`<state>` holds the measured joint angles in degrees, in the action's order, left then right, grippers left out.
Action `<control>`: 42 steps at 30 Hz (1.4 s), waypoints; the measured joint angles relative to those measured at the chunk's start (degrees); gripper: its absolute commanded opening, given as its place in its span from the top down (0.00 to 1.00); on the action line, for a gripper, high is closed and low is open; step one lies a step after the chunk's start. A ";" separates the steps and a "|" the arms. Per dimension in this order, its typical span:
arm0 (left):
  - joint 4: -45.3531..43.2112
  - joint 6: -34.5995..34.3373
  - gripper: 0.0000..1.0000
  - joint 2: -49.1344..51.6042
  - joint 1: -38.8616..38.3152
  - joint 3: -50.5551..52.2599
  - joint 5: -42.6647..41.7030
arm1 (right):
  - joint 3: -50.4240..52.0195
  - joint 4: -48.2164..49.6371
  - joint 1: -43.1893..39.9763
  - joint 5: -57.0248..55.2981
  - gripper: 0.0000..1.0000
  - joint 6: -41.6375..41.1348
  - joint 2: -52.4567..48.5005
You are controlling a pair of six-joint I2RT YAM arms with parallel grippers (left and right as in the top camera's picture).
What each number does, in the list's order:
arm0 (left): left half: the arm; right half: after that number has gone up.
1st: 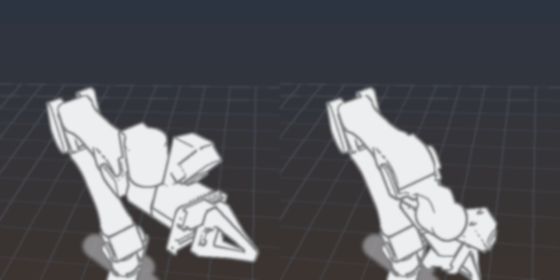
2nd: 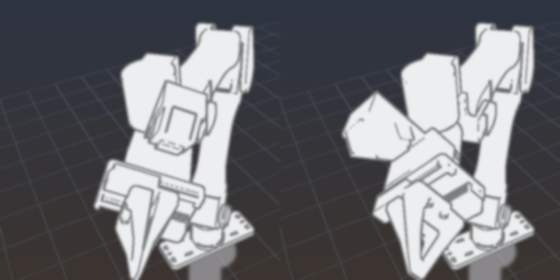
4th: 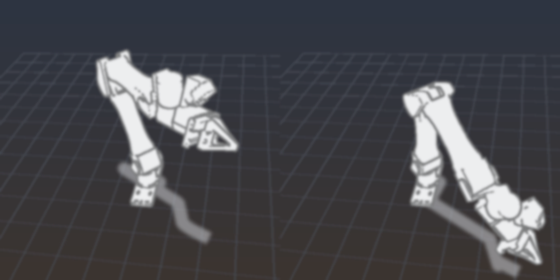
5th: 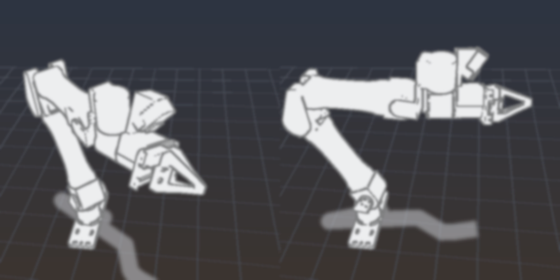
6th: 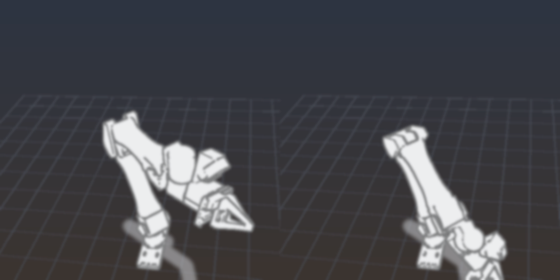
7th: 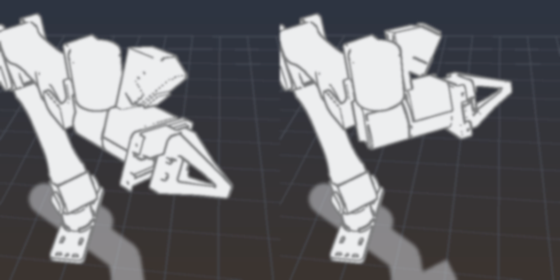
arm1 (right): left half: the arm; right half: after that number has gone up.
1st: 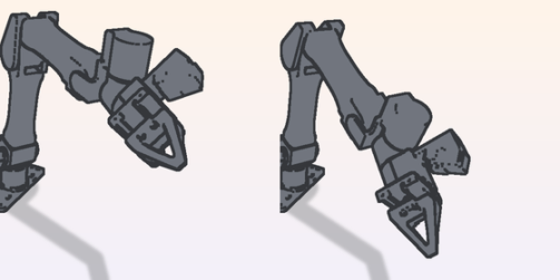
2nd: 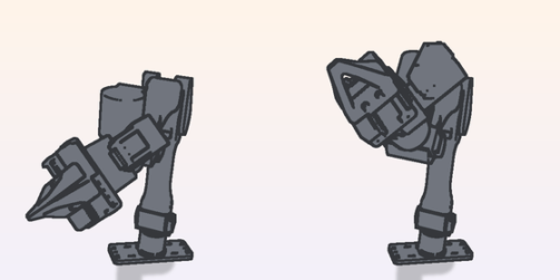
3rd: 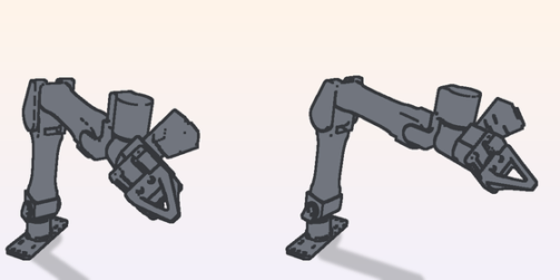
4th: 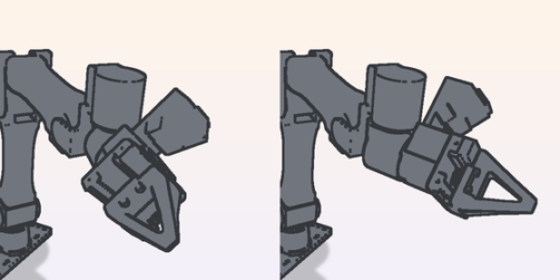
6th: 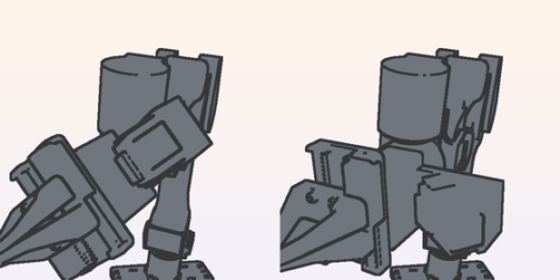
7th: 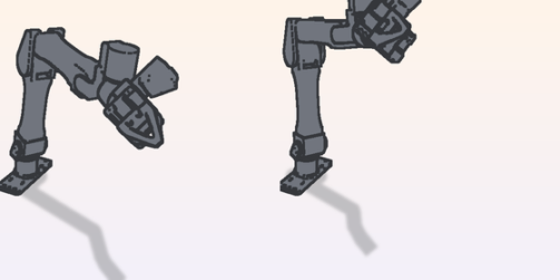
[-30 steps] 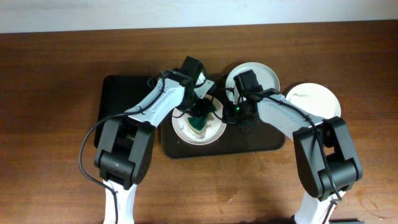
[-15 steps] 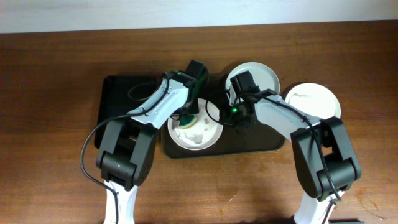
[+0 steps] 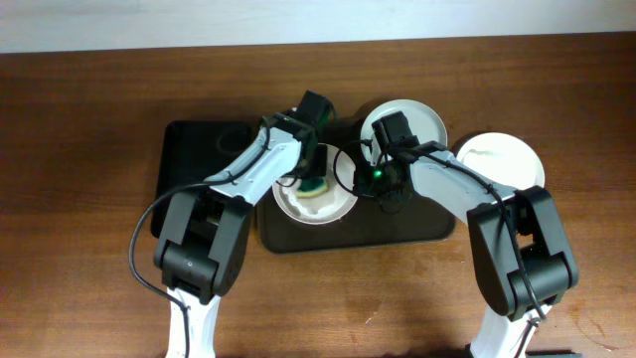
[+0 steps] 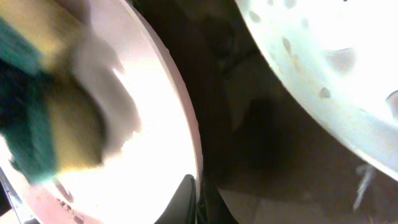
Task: Clean dirty plates on tray and stack at the side
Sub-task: 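Scrub the front plate with the sponge held in the left gripper, then lift the plate with the right gripper and stack it on the cleaned plate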
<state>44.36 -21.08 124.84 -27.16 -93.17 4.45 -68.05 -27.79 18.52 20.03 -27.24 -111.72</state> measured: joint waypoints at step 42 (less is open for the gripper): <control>25.83 0.50 1.00 1.22 5.92 -29.94 6.91 | -19.82 -41.18 31.71 -80.46 0.96 -2.75 12.13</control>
<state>70.19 -20.58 126.06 -21.23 -123.11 11.35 -87.88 -68.97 50.24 -60.42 -30.00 -99.59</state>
